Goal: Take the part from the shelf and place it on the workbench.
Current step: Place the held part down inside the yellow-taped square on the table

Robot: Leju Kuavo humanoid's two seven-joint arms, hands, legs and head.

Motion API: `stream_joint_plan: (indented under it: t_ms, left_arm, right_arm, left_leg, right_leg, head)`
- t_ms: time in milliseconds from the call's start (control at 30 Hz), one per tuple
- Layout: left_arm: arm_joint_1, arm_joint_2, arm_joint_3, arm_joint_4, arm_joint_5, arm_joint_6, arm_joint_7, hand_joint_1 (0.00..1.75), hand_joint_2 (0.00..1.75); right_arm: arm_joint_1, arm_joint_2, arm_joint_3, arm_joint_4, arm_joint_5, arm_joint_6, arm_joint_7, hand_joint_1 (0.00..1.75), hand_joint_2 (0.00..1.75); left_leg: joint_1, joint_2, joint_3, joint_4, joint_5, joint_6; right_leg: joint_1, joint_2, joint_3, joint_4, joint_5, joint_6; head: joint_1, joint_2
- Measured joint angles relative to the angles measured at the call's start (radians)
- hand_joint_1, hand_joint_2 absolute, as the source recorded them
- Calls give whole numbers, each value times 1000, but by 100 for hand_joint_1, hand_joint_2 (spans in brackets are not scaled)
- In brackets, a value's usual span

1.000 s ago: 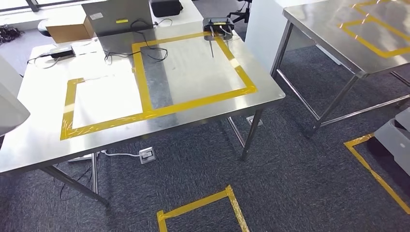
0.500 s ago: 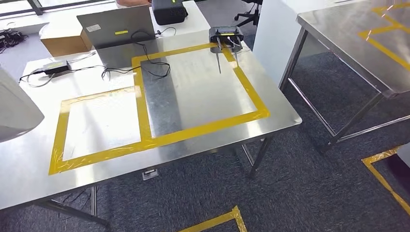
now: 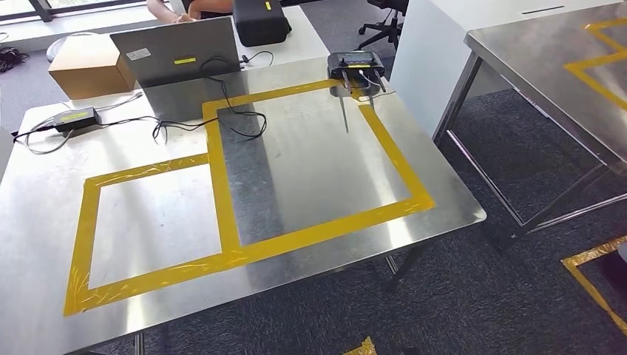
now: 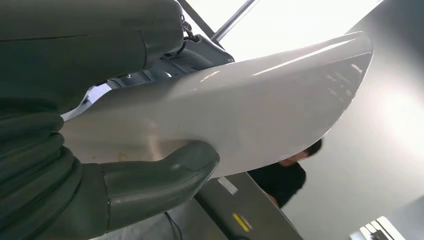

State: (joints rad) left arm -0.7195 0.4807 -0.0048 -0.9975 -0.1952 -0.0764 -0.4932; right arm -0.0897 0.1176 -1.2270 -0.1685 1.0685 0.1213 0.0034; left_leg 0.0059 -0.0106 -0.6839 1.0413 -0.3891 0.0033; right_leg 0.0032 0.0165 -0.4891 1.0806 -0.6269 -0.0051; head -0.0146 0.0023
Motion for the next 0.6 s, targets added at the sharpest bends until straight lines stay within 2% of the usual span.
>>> stream_joint_plan:
  t_ms: [33, 100, 133, 167, 200, 233, 267, 300, 333, 467, 600]
  left_arm:
    - [-37, -11, -22, 66, -25, 15, -13, 175, 175]
    - [-82, -43, -64, 178, -67, 48, -37, 175, 175]
    - [-94, -62, -85, 225, -91, 74, -47, 175, 175]
    - [-99, -82, -107, 263, -116, 103, -55, 131, 175]
    - [-102, -103, -127, 296, -139, 132, -65, 87, 175]
    - [-102, -121, -145, 320, -159, 160, -75, 44, 175]
    - [-100, -139, -162, 338, -177, 187, -84, 0, 175]
    - [-97, -155, -179, 352, -195, 211, -91, 0, 175]
    - [-90, -170, -196, 361, -208, 228, -93, 0, 175]
    - [-20, -215, -247, 350, -216, 187, -77, 0, 0]
    - [69, -230, -273, 271, -208, 135, -13, 0, 0]
  right_arm:
    - [-1, 0, 0, 0, 3, 0, 3, 0, 0]
    - [-2, 0, 0, 0, 6, -1, 6, 0, 0]
    - [-1, 0, 0, 0, 7, -2, 5, 0, 0]
    - [1, 0, 0, 0, 7, -3, 4, 0, 0]
    - [2, 0, 0, 0, 7, -3, 3, 0, 0]
    - [3, 0, 0, 0, 7, -4, 3, 0, 0]
    - [3, 0, 0, 0, 8, -5, 4, 0, 0]
    - [3, -1, 0, 0, 9, -6, 6, 0, 0]
    - [3, -1, 0, 0, 10, -6, 9, 0, 0]
    - [6, 1, 0, 0, 18, -6, 20, 0, 0]
    - [11, 1, 0, 0, 25, -3, 21, 0, 0]
  left_leg:
    - [1, 1, 4, -2, -4, 4]
    - [1, 1, 10, -3, -12, 10]
    - [0, 0, 14, -2, -17, 11]
    - [0, 0, 20, -2, -22, 10]
    - [0, -1, 26, -2, -26, 9]
    - [0, -1, 33, -2, -31, 8]
    - [-1, -1, 39, -1, -35, 5]
    - [-3, -2, 42, -2, -38, 2]
    - [-6, -1, 44, -2, -41, 2]
    - [-11, 3, 50, -7, -43, 0]
    - [-11, 6, 55, -14, -42, -6]
  right_leg:
    - [-2, -2, -35, 57, -21, 5]
    - [-5, -5, -130, 190, -55, 13]
    - [-6, -5, -168, 227, -49, 14]
    - [-6, -5, -187, 225, -22, 14]
    - [-5, -6, -186, 183, 24, 12]
    - [-4, -7, -170, 114, 78, 8]
    - [-1, -9, -148, 46, 118, 2]
    - [1, -10, -130, -6, 143, -4]
    - [2, -11, -119, -37, 155, -5]
    - [0, -6, -112, -51, 155, -4]
    - [0, -2, -112, -51, 154, -9]
  head:
    - [1, 0]
    - [2, 0]
    - [2, 0]
    - [2, 0]
    - [2, 0]
    - [2, 0]
    - [2, 0]
    - [2, 0]
    - [2, 0]
    - [1, 0]
    - [1, 0]
